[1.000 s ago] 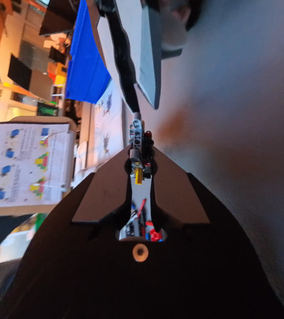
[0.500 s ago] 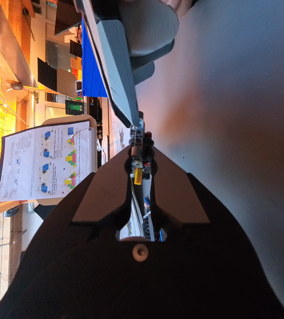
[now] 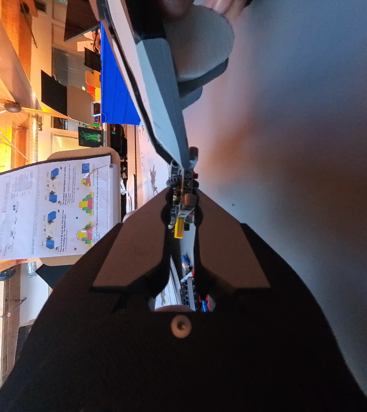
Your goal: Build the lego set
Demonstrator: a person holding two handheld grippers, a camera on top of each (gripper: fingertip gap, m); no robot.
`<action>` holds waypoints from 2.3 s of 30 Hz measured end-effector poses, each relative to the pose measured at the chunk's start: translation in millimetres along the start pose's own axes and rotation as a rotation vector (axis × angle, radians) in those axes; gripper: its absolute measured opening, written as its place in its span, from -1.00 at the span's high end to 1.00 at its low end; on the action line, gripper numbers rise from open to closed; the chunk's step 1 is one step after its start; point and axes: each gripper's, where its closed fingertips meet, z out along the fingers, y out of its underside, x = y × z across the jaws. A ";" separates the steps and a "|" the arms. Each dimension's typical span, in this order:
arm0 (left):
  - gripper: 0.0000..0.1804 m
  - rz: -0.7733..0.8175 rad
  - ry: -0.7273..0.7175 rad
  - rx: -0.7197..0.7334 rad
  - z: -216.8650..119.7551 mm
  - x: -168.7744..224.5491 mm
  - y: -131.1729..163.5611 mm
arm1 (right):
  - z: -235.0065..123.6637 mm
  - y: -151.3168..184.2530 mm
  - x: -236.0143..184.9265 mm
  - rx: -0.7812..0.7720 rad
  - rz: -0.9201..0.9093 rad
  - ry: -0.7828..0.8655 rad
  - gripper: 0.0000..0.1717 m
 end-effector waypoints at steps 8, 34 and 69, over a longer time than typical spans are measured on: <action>0.93 -0.054 0.024 0.013 -0.3 0.6 -3.2 | -4.3 -1.0 9.7 0.018 -0.023 0.071 0.92; 0.93 -0.070 0.037 -0.108 10.1 4.6 11.7 | 5.7 2.0 10.4 -0.006 0.149 0.019 0.57; 0.93 -0.523 0.216 0.024 2.2 -3.4 12.5 | -5.6 -1.1 23.7 0.022 0.113 0.012 0.77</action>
